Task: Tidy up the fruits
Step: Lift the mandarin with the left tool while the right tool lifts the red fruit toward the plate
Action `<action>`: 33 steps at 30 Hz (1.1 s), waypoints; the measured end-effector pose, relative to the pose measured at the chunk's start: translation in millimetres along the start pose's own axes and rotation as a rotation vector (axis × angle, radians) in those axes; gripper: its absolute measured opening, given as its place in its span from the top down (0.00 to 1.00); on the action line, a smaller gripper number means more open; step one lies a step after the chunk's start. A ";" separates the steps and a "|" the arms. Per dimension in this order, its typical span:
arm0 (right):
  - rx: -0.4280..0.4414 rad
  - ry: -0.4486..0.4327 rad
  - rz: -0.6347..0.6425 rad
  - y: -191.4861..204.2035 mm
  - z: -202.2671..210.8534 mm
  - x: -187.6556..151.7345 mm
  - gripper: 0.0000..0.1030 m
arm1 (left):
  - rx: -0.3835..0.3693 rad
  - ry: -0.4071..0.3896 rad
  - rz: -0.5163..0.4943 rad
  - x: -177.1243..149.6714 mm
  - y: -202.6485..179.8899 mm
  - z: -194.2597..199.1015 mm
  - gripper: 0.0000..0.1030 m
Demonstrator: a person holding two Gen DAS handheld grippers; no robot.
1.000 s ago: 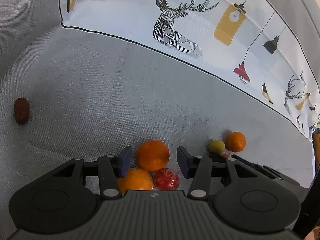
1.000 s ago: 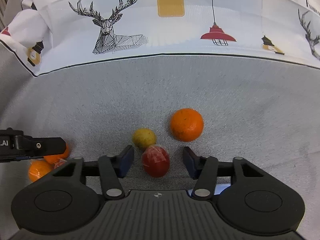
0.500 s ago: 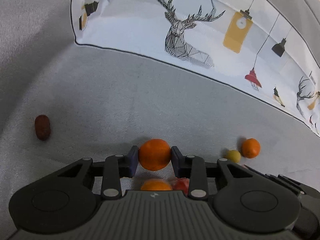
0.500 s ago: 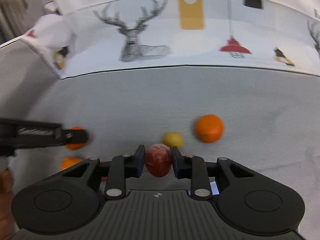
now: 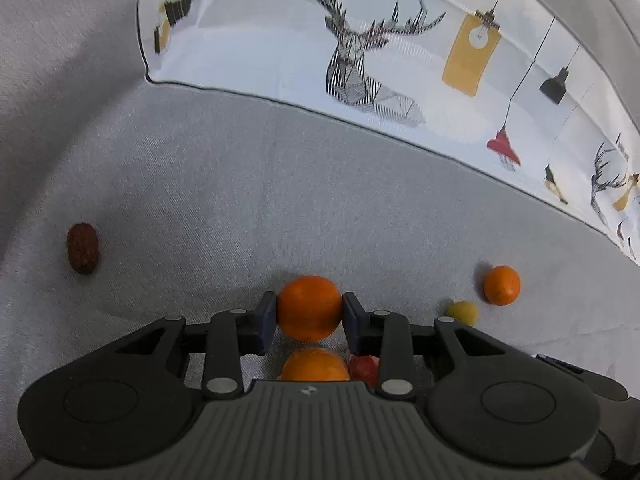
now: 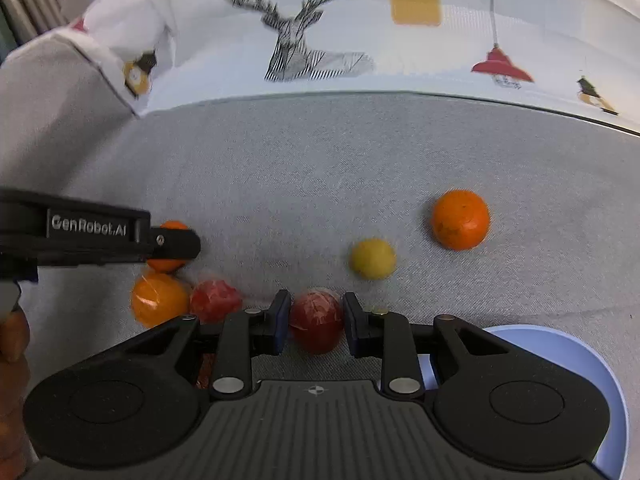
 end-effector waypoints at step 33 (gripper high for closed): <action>-0.114 -0.375 -0.210 -91.8 204.7 -32.6 0.72 | -0.156 -0.259 -0.173 -60.1 -46.1 148.3 0.63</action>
Point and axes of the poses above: each gripper's, at about its wrist camera, not at the fingertips, and z roughly against the way its jaws point, y to its left, x to its top, the point moved 8 cm from there along -z, roughly the way its jaws point, and after that the axes turned 4 degrees about -y, right-handed, at the moved point
